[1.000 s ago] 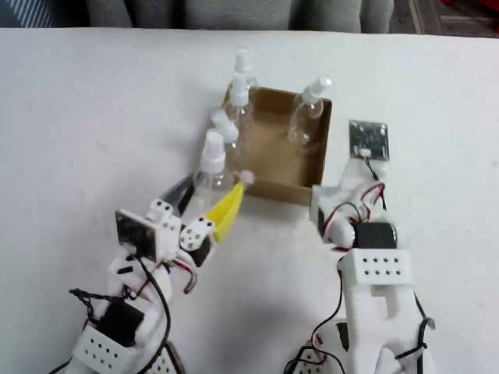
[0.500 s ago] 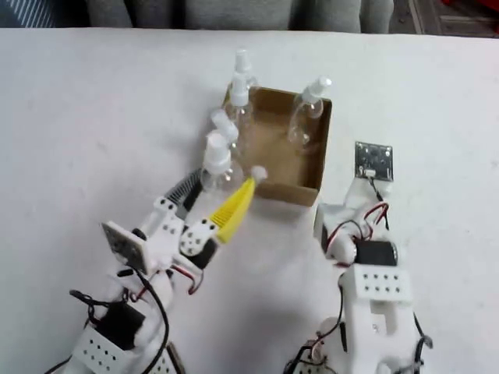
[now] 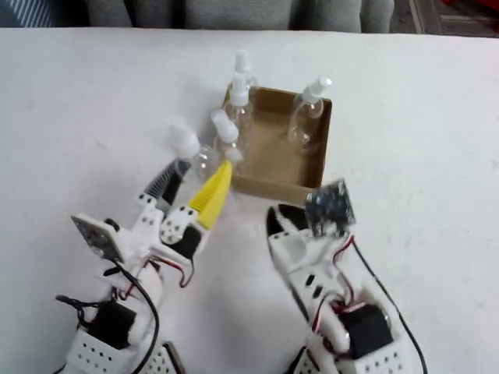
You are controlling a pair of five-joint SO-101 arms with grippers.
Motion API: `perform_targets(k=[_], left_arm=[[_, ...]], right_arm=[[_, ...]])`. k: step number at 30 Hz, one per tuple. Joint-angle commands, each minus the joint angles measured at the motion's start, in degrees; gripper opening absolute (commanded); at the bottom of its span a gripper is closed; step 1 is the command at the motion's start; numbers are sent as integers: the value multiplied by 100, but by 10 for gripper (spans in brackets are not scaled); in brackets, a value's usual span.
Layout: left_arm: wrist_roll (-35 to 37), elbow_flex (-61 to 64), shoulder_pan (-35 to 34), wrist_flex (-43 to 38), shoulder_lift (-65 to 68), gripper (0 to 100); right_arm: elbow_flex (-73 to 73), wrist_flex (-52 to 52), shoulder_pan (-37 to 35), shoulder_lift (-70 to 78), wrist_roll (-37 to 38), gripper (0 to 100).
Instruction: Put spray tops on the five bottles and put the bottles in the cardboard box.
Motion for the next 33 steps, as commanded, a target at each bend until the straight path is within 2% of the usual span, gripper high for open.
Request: perform_targets(k=[1, 4, 10, 16, 20, 25, 29, 33], left_arm=[[88, -466, -154, -9, 145, 20], [149, -853, -154, -9, 857, 20], [378, -2462, -110, -53, 3371, 20], [387, -3341, -31, -62, 4927, 20], [378, -3429, 110, -510, 5481, 20], [352, -3455, 154, -879, 5868, 20], [334, -3358, 356, -607, 5815, 20], [334, -3341, 593, -88, 5420, 20]], right_arm=[[114, -13, -242, -374, 79, 15], [290, -31, -549, -470, 79, 15], [378, -215, -1015, -505, 70, 15], [800, -901, -1385, -514, 26, 15], [800, -927, -1798, -514, 26, 15], [800, -1095, -1815, -514, 26, 15], [826, -1182, -1745, -514, 26, 15], [826, -1209, -1341, -514, 26, 15]])
